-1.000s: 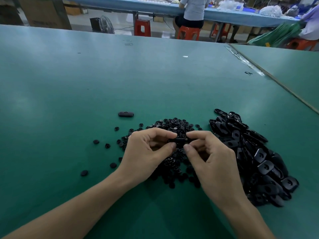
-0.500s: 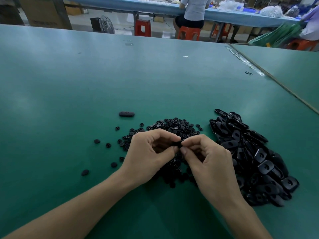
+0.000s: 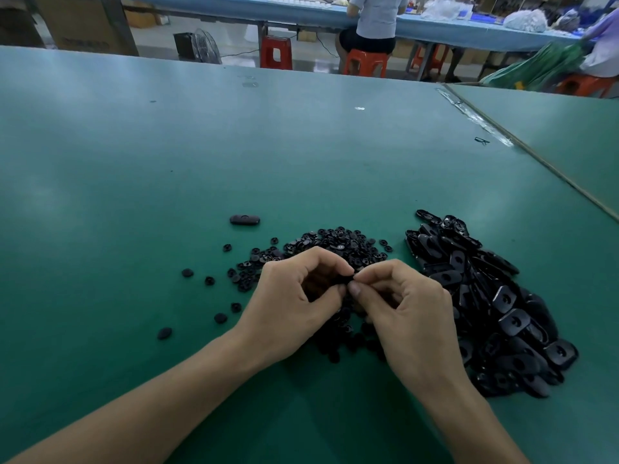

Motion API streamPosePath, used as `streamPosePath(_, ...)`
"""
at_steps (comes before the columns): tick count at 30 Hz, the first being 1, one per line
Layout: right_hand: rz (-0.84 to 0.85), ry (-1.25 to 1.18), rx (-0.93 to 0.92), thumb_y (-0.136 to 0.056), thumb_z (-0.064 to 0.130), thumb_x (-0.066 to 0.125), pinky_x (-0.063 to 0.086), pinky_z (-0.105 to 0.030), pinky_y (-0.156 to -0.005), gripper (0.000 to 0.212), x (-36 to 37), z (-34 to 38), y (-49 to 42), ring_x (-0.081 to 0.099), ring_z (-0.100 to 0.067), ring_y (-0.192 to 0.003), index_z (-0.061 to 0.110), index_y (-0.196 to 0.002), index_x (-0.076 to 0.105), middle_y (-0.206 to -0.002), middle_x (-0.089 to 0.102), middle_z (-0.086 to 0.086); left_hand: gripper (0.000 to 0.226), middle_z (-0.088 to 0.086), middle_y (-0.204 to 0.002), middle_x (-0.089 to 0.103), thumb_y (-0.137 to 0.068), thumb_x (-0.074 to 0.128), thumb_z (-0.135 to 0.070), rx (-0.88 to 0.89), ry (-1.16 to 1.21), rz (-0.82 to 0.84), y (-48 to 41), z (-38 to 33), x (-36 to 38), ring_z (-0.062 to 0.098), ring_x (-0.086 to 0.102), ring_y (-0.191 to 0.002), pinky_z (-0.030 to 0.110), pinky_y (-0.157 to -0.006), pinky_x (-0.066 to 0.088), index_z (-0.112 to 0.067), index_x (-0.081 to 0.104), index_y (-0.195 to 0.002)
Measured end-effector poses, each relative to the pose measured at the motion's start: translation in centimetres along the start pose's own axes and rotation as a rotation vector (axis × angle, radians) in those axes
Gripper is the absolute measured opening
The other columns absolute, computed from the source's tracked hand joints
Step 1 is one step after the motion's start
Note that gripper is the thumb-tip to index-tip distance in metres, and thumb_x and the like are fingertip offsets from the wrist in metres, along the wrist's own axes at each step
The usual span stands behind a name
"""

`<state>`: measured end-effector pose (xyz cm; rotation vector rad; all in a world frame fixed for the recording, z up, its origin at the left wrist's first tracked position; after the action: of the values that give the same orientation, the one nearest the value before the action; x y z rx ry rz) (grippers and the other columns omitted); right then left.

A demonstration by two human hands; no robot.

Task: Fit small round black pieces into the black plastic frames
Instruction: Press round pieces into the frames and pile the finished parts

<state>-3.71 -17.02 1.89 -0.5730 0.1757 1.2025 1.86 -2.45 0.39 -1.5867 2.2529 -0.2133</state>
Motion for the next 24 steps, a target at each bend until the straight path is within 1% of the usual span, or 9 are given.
streamPosePath(3,0.054,-0.002,0.012,-0.089,0.008,0.074,0.050,-0.010,-0.065,0.028,0.13,0.12,0.08,0.069,0.001,-0.075,0.036,-0.084,0.071,-0.077,0.071,0.023,0.022,-0.008,-0.084,0.074,-0.082,0.071,-0.011,0.005,-0.034,0.000,-0.02,0.15,-0.07,0.014,0.072,-0.075,0.030,-0.072,0.060,-0.029,0.069,-0.094)
streamPosePath(6,0.098,-0.036,0.022,-0.091,0.007,0.070,0.050,-0.009,-0.065,0.031,0.11,0.28,0.03,0.069,0.003,-0.074,0.038,-0.089,0.072,-0.079,0.072,0.025,0.022,-0.008,-0.085,0.075,-0.083,0.074,-0.010,-0.010,-0.021,0.003,-0.18,0.34,-0.26,0.013,0.072,-0.077,0.028,-0.074,0.060,-0.029,0.069,-0.094)
streamPosePath(9,0.081,-0.021,-0.005,-0.090,0.008,0.072,0.051,-0.011,-0.066,0.030,-0.07,0.52,0.04,0.070,0.002,-0.074,0.038,-0.089,0.074,-0.078,0.073,0.024,0.023,-0.004,-0.086,0.075,-0.086,0.075,-0.003,-0.035,0.026,0.011,-0.25,0.49,-0.29,0.014,0.073,-0.078,0.029,-0.075,0.060,-0.023,0.069,-0.095)
streamPosePath(12,0.017,0.027,-0.046,-0.089,0.011,0.073,0.046,-0.008,-0.060,0.027,-0.21,0.57,0.13,0.066,-0.001,-0.067,0.038,-0.093,0.074,-0.075,0.071,0.021,0.025,-0.002,-0.086,0.075,-0.087,0.074,0.001,-0.063,0.060,0.005,-0.33,0.43,-0.21,0.011,0.070,-0.076,0.027,-0.074,0.058,-0.022,0.068,-0.095)
streamPosePath(14,-0.015,0.056,-0.059,-0.088,0.012,0.074,0.046,-0.008,-0.062,0.028,-0.33,0.49,0.02,0.064,-0.005,-0.071,0.038,-0.098,0.072,-0.077,0.069,0.014,0.026,-0.002,-0.086,0.074,-0.087,0.073,0.002,-0.075,0.085,0.005,-0.38,0.32,-0.24,0.009,0.068,-0.077,0.026,-0.074,0.057,-0.022,0.068,-0.095)
streamPosePath(16,-0.007,0.055,-0.057,-0.086,0.011,0.076,0.047,-0.006,-0.070,0.029,-0.41,0.39,-0.16,0.066,-0.001,-0.082,0.037,-0.100,0.073,-0.085,0.069,0.015,0.027,-0.003,-0.088,0.074,-0.087,0.073,0.003,-0.074,0.100,0.014,-0.38,0.15,-0.28,0.007,0.068,-0.078,0.022,-0.074,0.056,-0.021,0.068,-0.096)
streamPosePath(18,0.036,0.015,-0.034,-0.087,0.010,0.075,0.048,-0.006,-0.074,0.029,-0.37,0.27,-0.25,0.068,0.003,-0.086,0.036,-0.100,0.074,-0.088,0.073,0.018,0.027,-0.003,-0.089,0.074,-0.087,0.072,0.004,-0.075,0.108,0.032,-0.37,0.12,-0.35,0.006,0.068,-0.080,0.020,-0.074,0.055,-0.021,0.069,-0.097)
streamPosePath(21,0.068,-0.041,-0.006,-0.087,0.009,0.076,0.050,-0.007,-0.073,0.027,-0.56,0.17,-0.35,0.070,0.003,-0.082,0.035,-0.095,0.074,-0.085,0.073,0.023,0.026,-0.001,-0.090,0.075,-0.086,0.074,0.003,-0.087,0.140,0.031,-0.40,0.29,-0.49,0.008,0.069,-0.082,0.021,-0.076,0.055,-0.020,0.070,-0.098)
streamPosePath(24,0.077,-0.087,0.033,-0.086,0.011,0.077,0.053,-0.011,-0.072,0.019,-0.71,-0.08,-0.45,0.071,-0.001,-0.079,0.029,-0.092,0.075,-0.082,0.074,0.019,0.025,-0.001,-0.090,0.077,-0.085,0.076,0.000,-0.087,0.161,0.028,-0.44,0.45,-0.61,0.009,0.071,-0.083,0.020,-0.076,0.055,-0.020,0.073,-0.099)
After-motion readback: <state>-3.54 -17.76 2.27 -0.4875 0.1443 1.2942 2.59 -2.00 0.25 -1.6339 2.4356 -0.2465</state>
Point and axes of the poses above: each hand's wrist, its own y-axis away from the middle knuckle, its own x-axis out of the palm, z = x × y, the point moved 3 cm from there along -y, towards the middle knuckle
